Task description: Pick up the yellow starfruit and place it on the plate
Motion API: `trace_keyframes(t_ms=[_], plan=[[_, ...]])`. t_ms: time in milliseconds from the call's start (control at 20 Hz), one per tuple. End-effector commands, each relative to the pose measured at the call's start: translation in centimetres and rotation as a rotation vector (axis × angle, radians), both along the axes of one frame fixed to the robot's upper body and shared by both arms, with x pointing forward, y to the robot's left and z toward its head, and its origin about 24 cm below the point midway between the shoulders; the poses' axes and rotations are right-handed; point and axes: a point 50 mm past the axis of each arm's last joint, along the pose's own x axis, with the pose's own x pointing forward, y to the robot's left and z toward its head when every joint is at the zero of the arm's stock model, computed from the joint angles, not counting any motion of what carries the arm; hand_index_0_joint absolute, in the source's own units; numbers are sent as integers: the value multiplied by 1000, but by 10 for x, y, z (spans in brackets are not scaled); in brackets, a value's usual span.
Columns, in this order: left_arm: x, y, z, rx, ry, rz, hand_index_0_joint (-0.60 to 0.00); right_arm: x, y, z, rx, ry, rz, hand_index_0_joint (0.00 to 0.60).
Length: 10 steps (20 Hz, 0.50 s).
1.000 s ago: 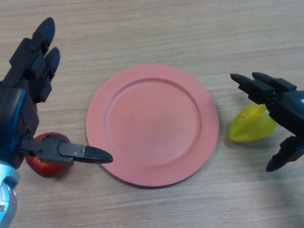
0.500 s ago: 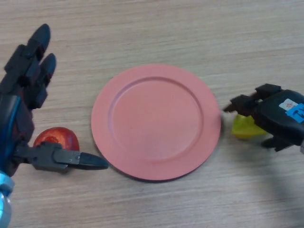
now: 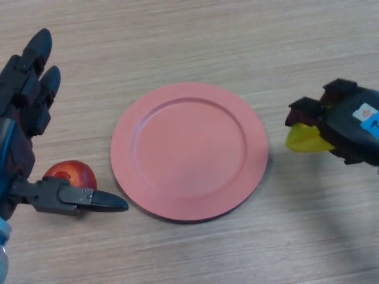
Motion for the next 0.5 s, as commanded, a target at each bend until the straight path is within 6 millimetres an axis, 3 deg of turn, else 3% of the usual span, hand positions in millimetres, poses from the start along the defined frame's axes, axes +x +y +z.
trace_keyframes(t_ms=[50, 300, 500], plan=[[-5, 0, 24, 31, -152, -24, 0, 1, -1, 51, 173, -184, 34, 600], [-3, -4, 24, 25, -151, -44, 0, 9, 48, 49, 400, -81, 198, 600], [-2, -2, 22, 15, -159, -30, 0, 17, 74, 29, 353, -33, 247, 600]])
